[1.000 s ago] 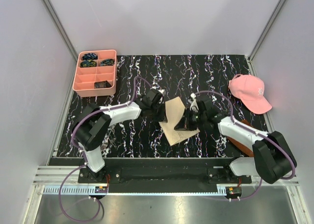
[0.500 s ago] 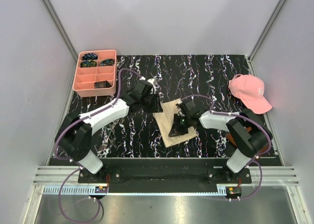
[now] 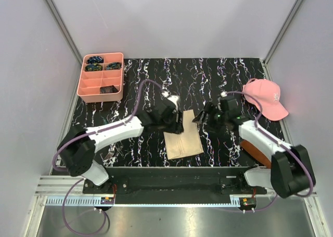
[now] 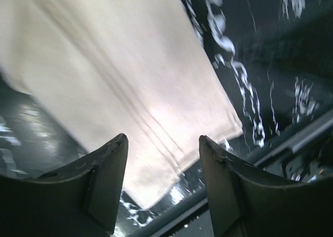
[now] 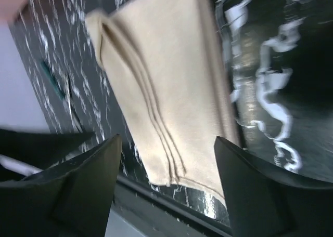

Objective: Fold the napkin into a case and place the utensils inside
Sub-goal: Pick up the 2/3-rectangle-folded napkin at the center of the board.

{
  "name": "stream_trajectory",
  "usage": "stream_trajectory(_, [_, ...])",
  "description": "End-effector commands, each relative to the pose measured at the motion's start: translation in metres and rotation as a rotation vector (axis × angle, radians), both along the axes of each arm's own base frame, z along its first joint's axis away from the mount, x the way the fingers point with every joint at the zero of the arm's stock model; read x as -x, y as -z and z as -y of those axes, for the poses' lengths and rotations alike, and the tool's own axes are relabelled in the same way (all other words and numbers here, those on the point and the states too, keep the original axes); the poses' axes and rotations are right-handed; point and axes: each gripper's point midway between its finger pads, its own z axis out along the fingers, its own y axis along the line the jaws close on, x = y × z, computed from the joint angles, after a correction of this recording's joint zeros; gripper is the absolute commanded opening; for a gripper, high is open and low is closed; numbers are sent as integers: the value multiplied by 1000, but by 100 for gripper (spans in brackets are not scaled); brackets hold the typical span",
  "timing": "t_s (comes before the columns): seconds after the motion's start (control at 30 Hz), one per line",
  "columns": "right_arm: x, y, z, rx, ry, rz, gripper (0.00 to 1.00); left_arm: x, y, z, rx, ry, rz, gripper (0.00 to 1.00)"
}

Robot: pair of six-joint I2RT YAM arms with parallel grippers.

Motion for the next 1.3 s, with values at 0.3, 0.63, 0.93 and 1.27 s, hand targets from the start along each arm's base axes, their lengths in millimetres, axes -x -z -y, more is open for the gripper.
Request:
stream_trajectory(0.3, [51, 60, 28, 78, -95, -195, 77, 47, 14, 80, -67, 66, 100, 63])
stream_trajectory(0.63, [75, 58, -36, -117, -214, -243, 49, 58, 26, 78, -123, 67, 139, 68])
stream_trajectory(0.93, [51, 56, 11, -7, -2, -205, 73, 75, 46, 73, -239, 61, 149, 80])
stream_trajectory(1.27, [43, 54, 52, 36, 76, -188, 82, 74, 72, 86, -370, 64, 135, 72])
